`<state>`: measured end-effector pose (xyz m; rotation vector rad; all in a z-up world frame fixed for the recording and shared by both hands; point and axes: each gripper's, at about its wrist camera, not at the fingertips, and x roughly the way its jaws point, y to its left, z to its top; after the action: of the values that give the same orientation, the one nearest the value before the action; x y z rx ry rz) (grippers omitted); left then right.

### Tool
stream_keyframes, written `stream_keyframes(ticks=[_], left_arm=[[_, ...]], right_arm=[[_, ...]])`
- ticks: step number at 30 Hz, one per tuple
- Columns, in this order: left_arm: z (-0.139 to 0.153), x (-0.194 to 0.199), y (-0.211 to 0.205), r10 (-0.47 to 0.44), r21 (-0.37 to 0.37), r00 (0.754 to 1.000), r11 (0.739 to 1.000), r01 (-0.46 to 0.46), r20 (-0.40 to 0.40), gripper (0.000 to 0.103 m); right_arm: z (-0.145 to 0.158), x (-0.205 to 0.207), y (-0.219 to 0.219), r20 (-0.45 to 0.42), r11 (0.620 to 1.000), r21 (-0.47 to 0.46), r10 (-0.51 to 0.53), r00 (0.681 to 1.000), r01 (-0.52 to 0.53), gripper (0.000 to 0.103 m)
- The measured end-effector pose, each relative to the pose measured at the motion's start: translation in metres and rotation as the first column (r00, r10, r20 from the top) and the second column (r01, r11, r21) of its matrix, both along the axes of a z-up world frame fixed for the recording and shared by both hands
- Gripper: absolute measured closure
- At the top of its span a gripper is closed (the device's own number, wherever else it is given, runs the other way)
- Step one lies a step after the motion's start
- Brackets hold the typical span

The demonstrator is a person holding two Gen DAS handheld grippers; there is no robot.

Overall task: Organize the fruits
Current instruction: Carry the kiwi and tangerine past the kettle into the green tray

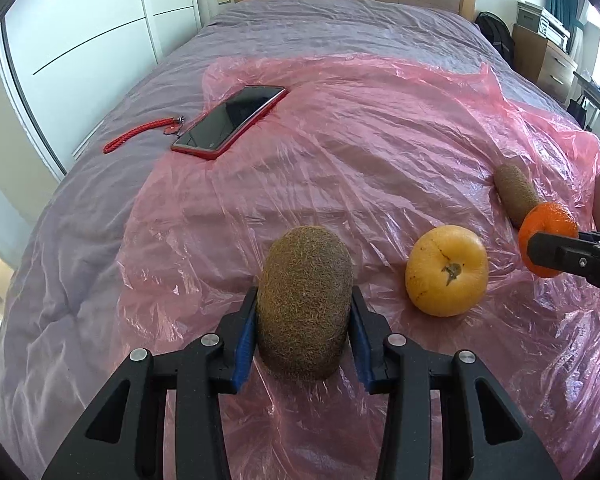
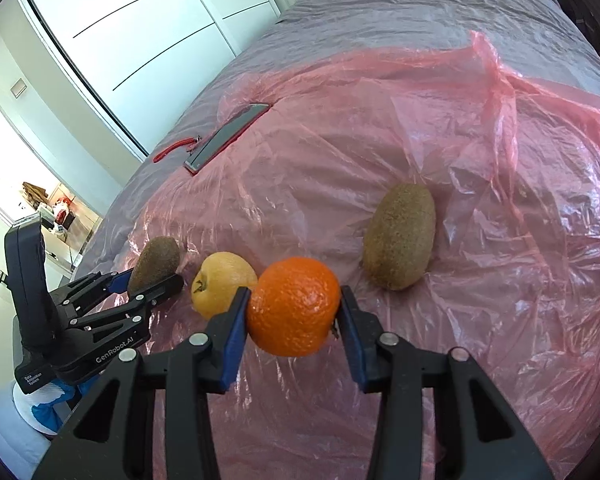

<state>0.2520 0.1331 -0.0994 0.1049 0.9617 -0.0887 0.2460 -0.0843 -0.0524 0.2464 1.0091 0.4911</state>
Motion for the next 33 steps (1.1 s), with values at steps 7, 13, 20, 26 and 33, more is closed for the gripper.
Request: stream_keyframes(ticks=[7, 13, 20, 26, 33], left_arm=[[0.033, -0.025, -0.004, 0.003, -0.016, 0.999, 1.000, -0.003, 0.032, 0.067], [0.064, -0.061, -0.017, -0.023, -0.054, 0.998, 0.998, 0.027, 0.065, 0.067], [0.083, -0.115, -0.051, -0.109, -0.088, 0.991, 0.989, 0.115, 0.075, 0.067], [0.092, -0.155, -0.087, -0.183, -0.122, 0.980, 0.974, 0.191, 0.074, 0.067], [0.096, -0.193, -0.130, -0.262, -0.128, 0.963, 0.955, 0.269, 0.066, 0.067]], right_arm=[[0.038, -0.031, -0.014, 0.050, 1.000, 0.029, 0.012, 0.999, -0.013, 0.061], [0.066, -0.077, -0.026, 0.083, 0.999, 0.028, 0.029, 0.996, -0.031, 0.061], [0.077, -0.139, -0.053, 0.074, 0.999, 0.026, 0.027, 0.997, -0.029, 0.061], [0.074, -0.185, -0.086, 0.044, 1.000, 0.012, 0.001, 0.999, -0.001, 0.061], [0.077, -0.221, -0.130, 0.046, 0.998, -0.007, -0.057, 0.997, 0.058, 0.061]])
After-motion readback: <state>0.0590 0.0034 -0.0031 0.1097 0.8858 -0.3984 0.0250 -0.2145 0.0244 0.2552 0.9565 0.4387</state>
